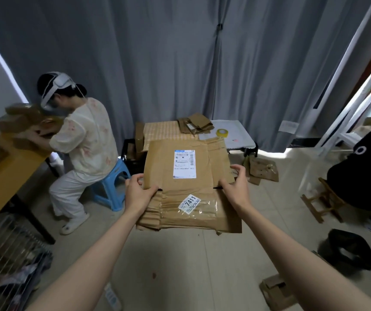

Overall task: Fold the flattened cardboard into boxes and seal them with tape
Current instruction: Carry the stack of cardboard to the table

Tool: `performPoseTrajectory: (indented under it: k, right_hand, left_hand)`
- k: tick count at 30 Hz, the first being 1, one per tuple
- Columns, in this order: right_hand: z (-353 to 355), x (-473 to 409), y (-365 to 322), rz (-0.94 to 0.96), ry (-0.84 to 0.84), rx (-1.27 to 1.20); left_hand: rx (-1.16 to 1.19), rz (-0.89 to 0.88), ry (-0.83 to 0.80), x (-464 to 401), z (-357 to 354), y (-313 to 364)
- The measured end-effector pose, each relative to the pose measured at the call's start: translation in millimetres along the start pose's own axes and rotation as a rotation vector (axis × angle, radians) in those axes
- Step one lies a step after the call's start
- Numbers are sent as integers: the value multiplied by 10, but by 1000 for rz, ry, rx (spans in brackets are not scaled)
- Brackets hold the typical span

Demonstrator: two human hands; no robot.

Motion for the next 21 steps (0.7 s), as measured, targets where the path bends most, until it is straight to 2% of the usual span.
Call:
performPoseTrajectory:
  k: [10,21]
  right_hand:
    - [-942,-1931,432,-42,5,-7]
    - [-1916,-3785,580,-102,-89,-19]
  left_hand:
    - [-14,-19,-25,-2042,-805,-116]
    - [-7,58,-34,-3975,-1336,-135]
Point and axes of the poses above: each hand's wrist, its own x-axis away from the middle knuckle, its own z-axis out of the back of the hand, y = z × x, the point moved 3 cm from there along -x, towards the middle knuckle, and after that the axes turned 4 degrees about -x, right-handed, at the moved point
